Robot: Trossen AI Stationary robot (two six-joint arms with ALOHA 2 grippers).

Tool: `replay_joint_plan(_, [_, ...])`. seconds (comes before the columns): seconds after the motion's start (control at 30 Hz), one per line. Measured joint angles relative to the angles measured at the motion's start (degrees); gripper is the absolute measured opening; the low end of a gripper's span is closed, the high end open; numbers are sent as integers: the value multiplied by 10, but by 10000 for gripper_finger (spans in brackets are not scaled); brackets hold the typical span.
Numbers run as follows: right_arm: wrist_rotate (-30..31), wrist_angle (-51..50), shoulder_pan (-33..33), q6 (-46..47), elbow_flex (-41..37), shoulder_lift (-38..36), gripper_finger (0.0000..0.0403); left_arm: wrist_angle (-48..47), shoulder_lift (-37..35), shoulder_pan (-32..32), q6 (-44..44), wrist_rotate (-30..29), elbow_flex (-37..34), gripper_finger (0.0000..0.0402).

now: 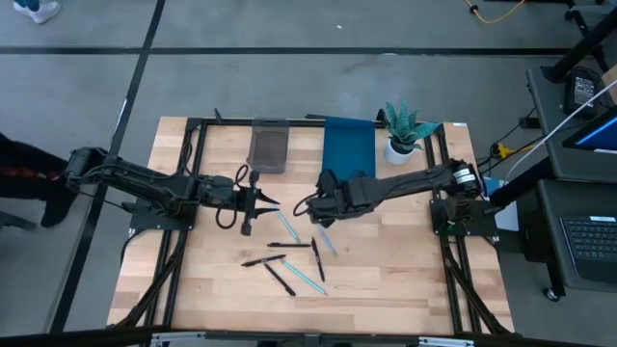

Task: Sort pens & pencils
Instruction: Put the light blue pencil into the blue bin

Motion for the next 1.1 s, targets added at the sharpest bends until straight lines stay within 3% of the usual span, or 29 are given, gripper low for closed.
replay_joint_plan(0.53, [147, -34, 35, 9, 2, -68, 36, -16, 0, 0, 0, 0, 0, 64])
replay_joint_plan(0.83, [184, -107, 38, 67, 2, -76, 29, -20, 0, 0, 0, 0, 0, 64])
replay_joint_plan(1.1, [202, -108, 21, 73, 2, -75, 26, -20, 0, 0, 0, 0, 0, 64])
